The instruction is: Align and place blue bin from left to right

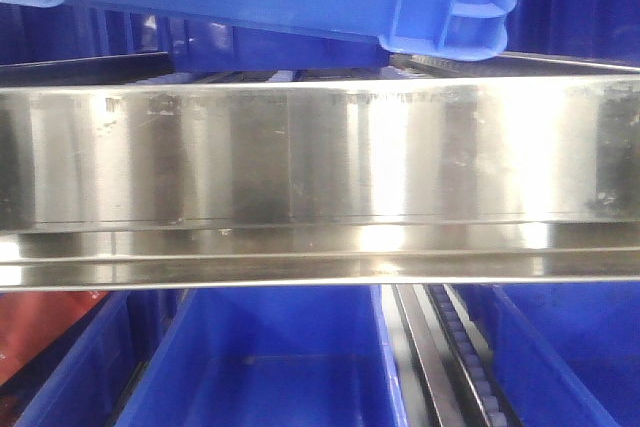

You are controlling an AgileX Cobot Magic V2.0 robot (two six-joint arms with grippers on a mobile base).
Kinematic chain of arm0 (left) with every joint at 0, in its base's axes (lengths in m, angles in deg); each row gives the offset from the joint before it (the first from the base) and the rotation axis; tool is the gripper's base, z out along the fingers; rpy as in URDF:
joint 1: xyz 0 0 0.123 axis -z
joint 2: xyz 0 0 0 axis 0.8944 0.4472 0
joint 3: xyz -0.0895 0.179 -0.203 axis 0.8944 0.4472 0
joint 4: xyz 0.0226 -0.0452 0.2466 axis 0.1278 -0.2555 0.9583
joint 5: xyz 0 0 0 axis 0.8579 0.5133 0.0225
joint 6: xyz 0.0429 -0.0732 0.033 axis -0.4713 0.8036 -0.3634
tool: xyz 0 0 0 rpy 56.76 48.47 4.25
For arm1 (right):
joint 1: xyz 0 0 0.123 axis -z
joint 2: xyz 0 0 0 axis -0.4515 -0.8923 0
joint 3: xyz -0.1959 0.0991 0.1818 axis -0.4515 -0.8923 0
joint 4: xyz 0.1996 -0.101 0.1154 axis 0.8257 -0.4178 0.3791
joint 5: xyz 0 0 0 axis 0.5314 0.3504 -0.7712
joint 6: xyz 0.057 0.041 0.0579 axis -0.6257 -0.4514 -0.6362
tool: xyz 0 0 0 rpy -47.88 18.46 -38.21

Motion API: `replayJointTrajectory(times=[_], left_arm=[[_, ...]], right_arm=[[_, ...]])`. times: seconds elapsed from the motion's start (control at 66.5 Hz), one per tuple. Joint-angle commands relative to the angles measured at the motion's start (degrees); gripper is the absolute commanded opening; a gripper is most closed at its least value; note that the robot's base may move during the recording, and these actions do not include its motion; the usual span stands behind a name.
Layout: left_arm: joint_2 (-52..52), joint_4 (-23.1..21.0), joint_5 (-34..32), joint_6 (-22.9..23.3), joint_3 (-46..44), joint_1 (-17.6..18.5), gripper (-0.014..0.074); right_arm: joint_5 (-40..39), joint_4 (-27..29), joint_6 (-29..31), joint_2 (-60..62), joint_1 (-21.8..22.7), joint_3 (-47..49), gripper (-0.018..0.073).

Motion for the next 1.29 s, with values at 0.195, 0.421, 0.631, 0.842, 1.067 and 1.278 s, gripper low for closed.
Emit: replayJointTrajectory(times=[0.195,0.421,0.631,0.842,1.067,1.278], left_arm=[[-1.4,-5.1,-13.6,0.0,-1.2,0.7,-0.0111],[-1.4,-4.0,-5.7,0.0,-1.2,0.2,-0.0111],[0.4,0.1,3.0,0.0,-1.2,0.0,-0.0111],[4.9,2.8,8.0,0.0,-1.2,0.0,-0.0111],[9.1,5.3,10.2,0.0,-1.2,0.0,-0.0111],[11.3,7.0,11.1,0.0,-1.2,0.0,-0.0032]], right_arm=[[-8.2,4.2,1.1,1.2,-0.9,0.7,-0.0071],[-7.0,4.3,2.9,1.7,-0.6,0.7,-0.0071],[-3.9,4.3,3.8,-0.4,0.5,0.7,-0.0071],[-3.4,4.3,4.2,-4.2,1.2,0.7,-0.0071],[-3.4,4.1,4.2,-8.7,1.5,0.7,-0.0066],[-2.2,3.6,4.2,-12.1,1.8,0.7,-0.0066]])
